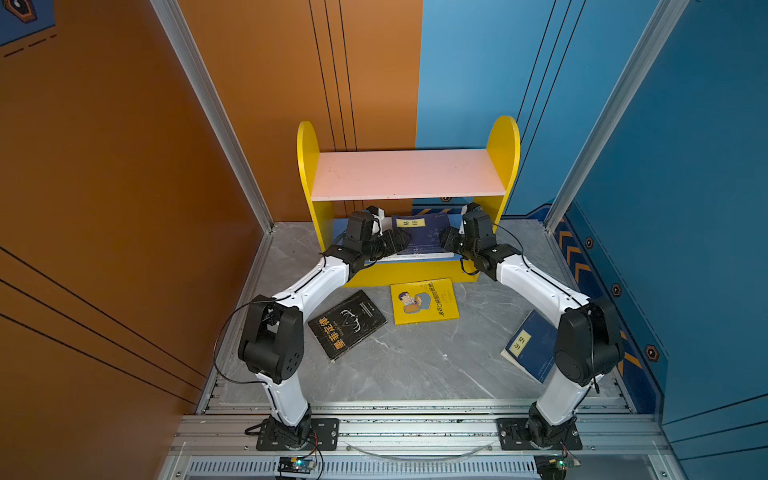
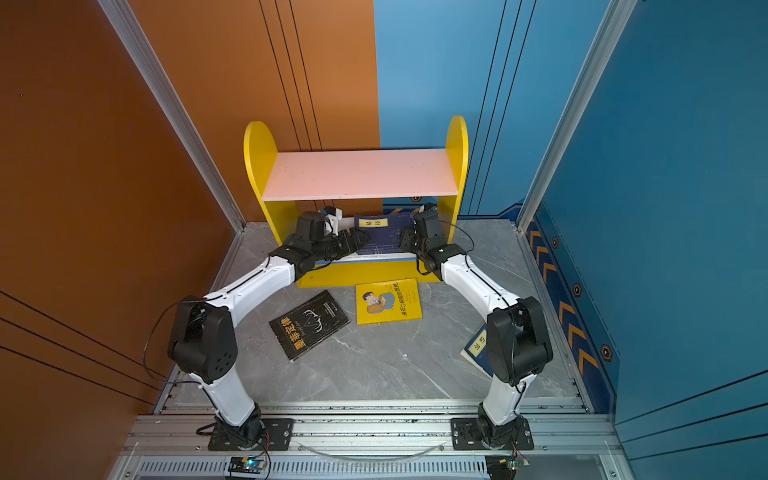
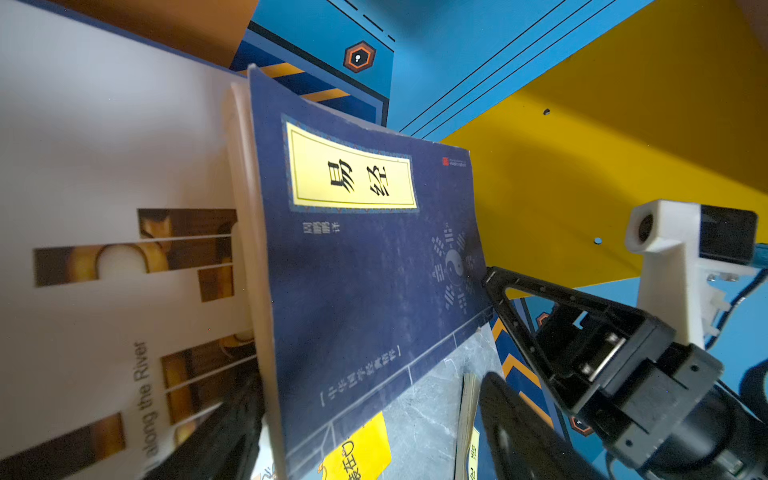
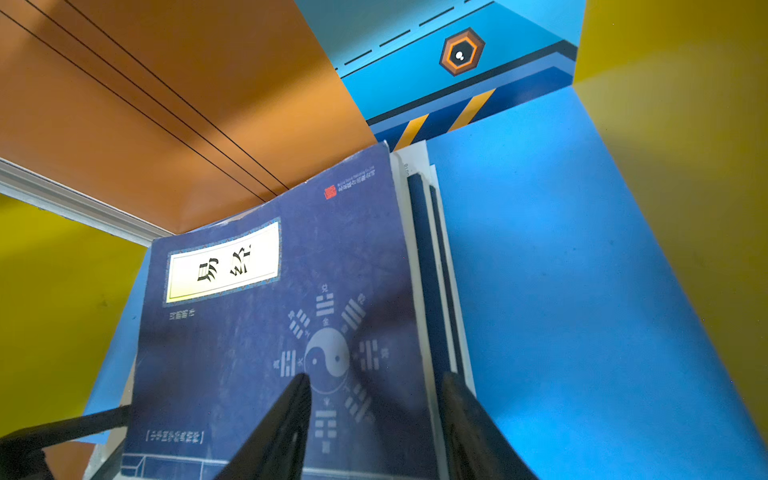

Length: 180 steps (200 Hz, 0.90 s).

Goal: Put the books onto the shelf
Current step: 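Press the dark blue book flat on the stack with both grippers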

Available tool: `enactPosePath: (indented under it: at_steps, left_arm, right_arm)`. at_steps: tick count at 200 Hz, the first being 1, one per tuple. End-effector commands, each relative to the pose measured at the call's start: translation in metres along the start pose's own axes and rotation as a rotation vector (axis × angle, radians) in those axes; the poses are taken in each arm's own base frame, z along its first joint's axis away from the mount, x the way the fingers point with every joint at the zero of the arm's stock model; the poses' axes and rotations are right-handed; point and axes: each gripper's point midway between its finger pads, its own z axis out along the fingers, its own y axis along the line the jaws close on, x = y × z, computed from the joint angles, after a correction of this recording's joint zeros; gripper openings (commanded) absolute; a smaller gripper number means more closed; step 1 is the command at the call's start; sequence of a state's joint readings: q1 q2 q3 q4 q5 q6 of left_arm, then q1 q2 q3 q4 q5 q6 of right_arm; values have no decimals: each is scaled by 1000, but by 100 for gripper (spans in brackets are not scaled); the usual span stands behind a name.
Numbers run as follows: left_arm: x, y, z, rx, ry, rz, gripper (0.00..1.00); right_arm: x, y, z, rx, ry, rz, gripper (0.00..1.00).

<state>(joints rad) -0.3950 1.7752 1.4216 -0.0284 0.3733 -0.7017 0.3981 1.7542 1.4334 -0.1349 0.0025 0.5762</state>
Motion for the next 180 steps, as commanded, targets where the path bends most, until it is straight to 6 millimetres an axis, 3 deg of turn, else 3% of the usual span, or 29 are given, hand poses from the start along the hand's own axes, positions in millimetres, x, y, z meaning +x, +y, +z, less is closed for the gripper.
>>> enactPosePath:
  at_steps: [1, 90, 180]
  left_arm:
    - [-7, -13, -1, 7, -14, 45, 82]
    - [-3, -18, 3, -12, 8, 79, 82]
    - [3, -13, 5, -68, 33, 98, 84]
  right_arm:
    - [-7, 5, 3, -20, -17, 3, 50]
    - [-5, 5, 4, -22, -10, 2, 47]
    - [-7, -6, 1, 28, -22, 6, 52]
